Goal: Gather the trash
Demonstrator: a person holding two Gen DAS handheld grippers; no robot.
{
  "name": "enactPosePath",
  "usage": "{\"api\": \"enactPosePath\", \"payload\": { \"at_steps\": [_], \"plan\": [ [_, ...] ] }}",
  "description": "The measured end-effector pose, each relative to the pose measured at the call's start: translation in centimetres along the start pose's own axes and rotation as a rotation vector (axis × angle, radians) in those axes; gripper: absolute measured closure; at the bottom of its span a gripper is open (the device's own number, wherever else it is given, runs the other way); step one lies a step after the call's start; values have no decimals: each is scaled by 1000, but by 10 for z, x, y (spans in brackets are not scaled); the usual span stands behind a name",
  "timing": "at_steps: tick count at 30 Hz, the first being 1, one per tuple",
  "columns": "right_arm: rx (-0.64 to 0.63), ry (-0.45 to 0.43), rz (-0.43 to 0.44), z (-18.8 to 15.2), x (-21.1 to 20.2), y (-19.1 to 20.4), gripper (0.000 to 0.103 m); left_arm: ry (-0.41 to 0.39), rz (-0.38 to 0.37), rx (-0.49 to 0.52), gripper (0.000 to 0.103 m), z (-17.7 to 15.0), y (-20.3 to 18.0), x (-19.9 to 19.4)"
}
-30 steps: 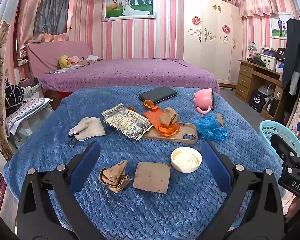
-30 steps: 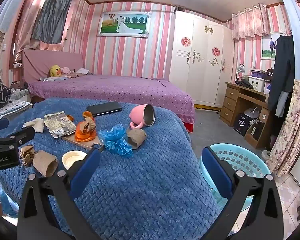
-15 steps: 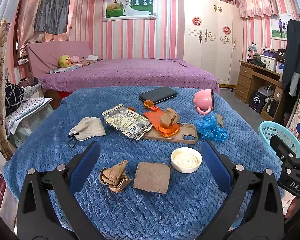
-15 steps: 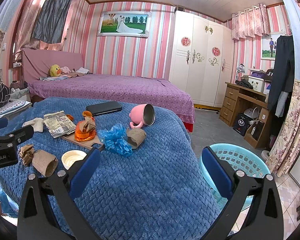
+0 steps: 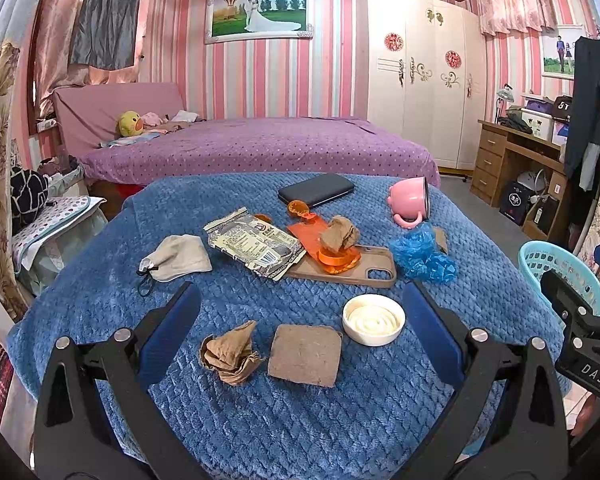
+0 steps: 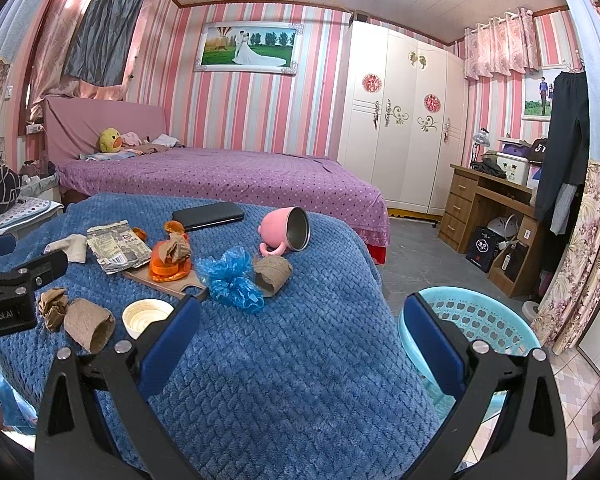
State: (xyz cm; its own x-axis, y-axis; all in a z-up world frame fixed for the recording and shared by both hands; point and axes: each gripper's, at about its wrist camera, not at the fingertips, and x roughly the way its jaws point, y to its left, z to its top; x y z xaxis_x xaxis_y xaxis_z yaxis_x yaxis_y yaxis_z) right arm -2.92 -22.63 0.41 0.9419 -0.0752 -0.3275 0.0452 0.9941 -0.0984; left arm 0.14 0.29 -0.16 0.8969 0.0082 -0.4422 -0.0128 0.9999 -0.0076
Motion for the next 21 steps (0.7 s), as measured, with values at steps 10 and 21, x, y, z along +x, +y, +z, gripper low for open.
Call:
{"api": "enactPosePath", "payload": {
  "at_steps": [10, 21],
  "plan": [
    [10, 12, -6, -7, 3, -2, 4, 3, 9, 12, 5, 0, -1, 2],
    [18, 23, -9, -9, 10, 1, 4, 7, 13, 15, 5, -2, 0, 5]
  ]
}}
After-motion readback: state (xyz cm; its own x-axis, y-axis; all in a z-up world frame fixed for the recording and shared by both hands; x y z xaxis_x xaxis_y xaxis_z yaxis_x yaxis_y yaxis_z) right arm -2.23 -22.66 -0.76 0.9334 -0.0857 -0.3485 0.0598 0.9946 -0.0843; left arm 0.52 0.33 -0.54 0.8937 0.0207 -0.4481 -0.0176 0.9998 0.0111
